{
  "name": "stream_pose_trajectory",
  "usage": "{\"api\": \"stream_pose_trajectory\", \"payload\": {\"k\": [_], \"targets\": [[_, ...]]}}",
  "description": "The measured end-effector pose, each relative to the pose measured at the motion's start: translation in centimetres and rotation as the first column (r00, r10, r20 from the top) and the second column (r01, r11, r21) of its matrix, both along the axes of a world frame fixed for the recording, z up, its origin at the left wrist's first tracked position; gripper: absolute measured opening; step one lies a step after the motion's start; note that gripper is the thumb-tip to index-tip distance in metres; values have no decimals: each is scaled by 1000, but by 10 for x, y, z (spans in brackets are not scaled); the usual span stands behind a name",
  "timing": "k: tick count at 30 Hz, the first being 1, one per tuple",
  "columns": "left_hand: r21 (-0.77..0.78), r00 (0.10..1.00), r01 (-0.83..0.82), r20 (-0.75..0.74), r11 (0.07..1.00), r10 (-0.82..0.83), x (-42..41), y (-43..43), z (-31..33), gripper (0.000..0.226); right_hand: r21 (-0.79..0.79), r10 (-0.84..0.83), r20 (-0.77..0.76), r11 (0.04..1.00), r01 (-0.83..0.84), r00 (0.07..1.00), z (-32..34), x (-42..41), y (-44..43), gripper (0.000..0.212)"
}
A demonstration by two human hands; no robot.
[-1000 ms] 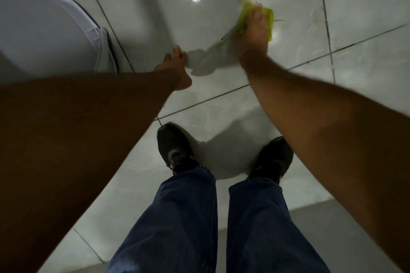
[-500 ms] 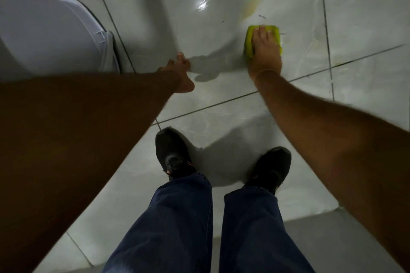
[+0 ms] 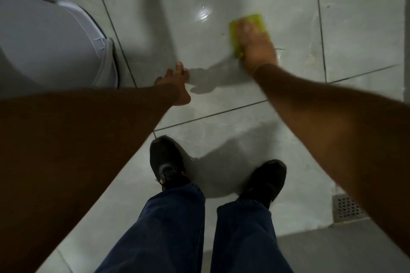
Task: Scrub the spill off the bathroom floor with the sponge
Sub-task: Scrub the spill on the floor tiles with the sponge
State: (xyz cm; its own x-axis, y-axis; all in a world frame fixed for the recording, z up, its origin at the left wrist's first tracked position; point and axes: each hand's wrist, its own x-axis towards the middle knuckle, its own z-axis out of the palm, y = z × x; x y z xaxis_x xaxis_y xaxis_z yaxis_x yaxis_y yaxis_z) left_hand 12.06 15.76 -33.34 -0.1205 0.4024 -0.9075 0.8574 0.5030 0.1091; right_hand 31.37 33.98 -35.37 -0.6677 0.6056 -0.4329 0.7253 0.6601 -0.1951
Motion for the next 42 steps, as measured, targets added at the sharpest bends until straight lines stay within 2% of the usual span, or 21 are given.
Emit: {"api": "stream_pose_trajectory", "payload": {"k": [2,3,5,7,9,11,13,15,17,18,20,22,24,26,29,32,33,35,38,40,42], "targets": [[4,1000,-17,9,1000,17,-2,-2,-1,101,64,-274,110,961,269,955,-3,15,41,82],[4,1000,-24,11,1000,24,-2,-2,-2,100,90,-397,141,917,388,907,-5,20,58,79],[5,1000,-25,9,1000,25,1,-1,-2,100,107,-491,182,871,480,852,-4,15,74,71],[4,1000,-18,7,1000,18,4,0,-2,99,45,-350,195,936,348,916,3,-4,66,68],[0,1000,-19,4,1000,19,5,2,-1,98,-58,-32,128,998,40,991,7,-28,34,71],[-16,1000,-31,1,999,31,5,3,0,98,-131,295,49,949,-286,954,10,-49,-11,65],[-32,1000,-21,-4,999,21,5,4,-1,99,-186,454,21,877,-443,891,16,-54,-52,65],[-45,1000,-4,-3,999,3,1,4,-2,100,-197,496,-3,851,-486,869,17,-51,-60,70],[-56,1000,2,13,998,-1,-4,3,-2,99,-128,503,-10,857,-500,864,11,-46,-40,59],[-61,1000,1,28,998,1,-6,4,-3,99,-107,424,1,900,-422,906,9,-41,-23,56],[-69,999,-9,51,998,13,-6,4,-4,100,-38,145,76,989,-143,986,5,-24,14,62],[-66,999,-13,43,998,16,-4,5,-3,100,16,-55,154,998,53,987,4,-10,43,72],[-69,999,-14,34,998,17,-3,8,-1,99,15,-115,201,993,115,973,7,-17,48,69],[-79,1000,-2,27,997,4,-2,12,1,98,12,-25,161,1000,24,987,11,-31,28,59],[-118,1000,27,9,993,-27,-1,18,5,98,-107,336,83,939,-327,938,14,-35,-15,55],[-135,1000,22,9,991,-21,-1,20,6,99,-139,473,58,876,-462,879,13,-21,-15,66],[-132,1000,26,7,991,-26,-1,20,6,99,-120,426,48,900,-418,904,12,-18,-5,63],[-127,999,42,0,991,-42,1,17,6,99,-79,135,114,989,-127,984,10,0,19,57],[-118,998,58,-13,991,-60,4,18,6,98,41,-287,272,957,287,919,5,48,46,64],[-115,999,42,-5,992,-43,4,19,6,98,69,-391,294,919,388,872,4,58,40,63],[-108,1000,23,-11,994,-25,5,19,8,98,65,-306,244,952,300,920,7,54,12,61]]}}
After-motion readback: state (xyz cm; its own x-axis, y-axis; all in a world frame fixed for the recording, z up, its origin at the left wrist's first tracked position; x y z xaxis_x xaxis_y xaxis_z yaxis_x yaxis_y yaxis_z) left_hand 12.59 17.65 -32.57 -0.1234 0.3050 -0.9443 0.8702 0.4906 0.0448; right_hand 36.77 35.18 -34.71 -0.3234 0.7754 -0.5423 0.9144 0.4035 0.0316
